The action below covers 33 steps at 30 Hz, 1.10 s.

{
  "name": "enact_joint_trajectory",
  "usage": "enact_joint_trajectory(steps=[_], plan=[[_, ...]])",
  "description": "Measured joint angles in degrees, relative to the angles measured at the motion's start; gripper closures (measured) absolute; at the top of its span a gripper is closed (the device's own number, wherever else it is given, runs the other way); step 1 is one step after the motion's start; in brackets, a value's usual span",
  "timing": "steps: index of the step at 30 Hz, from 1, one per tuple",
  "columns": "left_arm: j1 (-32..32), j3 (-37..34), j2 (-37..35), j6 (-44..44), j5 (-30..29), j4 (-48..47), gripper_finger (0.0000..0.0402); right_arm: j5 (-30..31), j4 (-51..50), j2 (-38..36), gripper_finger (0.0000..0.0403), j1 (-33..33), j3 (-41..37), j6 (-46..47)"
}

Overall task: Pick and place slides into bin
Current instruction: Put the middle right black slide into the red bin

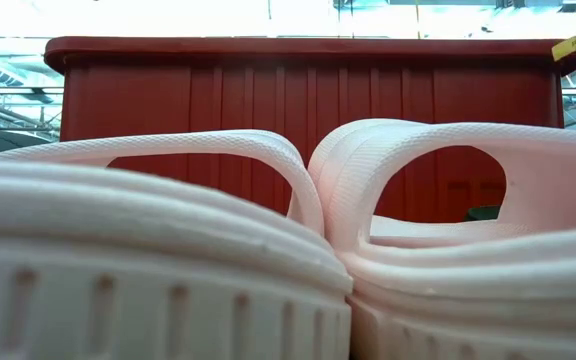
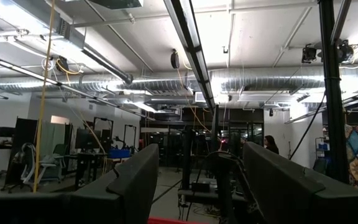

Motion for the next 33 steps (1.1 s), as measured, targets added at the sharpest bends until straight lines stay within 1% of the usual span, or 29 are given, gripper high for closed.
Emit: enact_joint_trajectory(steps=[4,6,9,15,23,29,33], plan=[[0.0,0.0,0.0,0.0,0.0,0.0,0.0160,0.0,0.0,0.0,0.0383,0.0,0.0,-2.5],[0.0,0.0,0.0,0.0,0.0,0.0,0.0160,-0.1,0.0,0.0,0.0394,0.0,0.0,-3.7],[0.0,0.0,0.0,0.0,0.0,0.0,0.0160,-0.2,0.0,0.0,0.0393,0.0,0.0,-4.2],[0.0,0.0,0.0,0.0,0.0,0.0,0.0160,-3.0,-0.2,0.0,0.0396,-0.2,0.0,-4.0],[0.0,0.0,0.0,0.0,0.0,0.0,0.0160,-6.1,-0.5,-0.3,0.0395,-2.5,0.0,-5.8],[0.0,0.0,0.1,0.0,0.0,0.0,0.0160,-8.6,-0.5,-1.6,0.0397,-4.1,0.0,-7.2],[0.0,0.0,0.1,0.0,0.0,0.0,0.0160,-8.9,-1.1,-3.4,0.0396,-4.7,0.0,-7.2]])
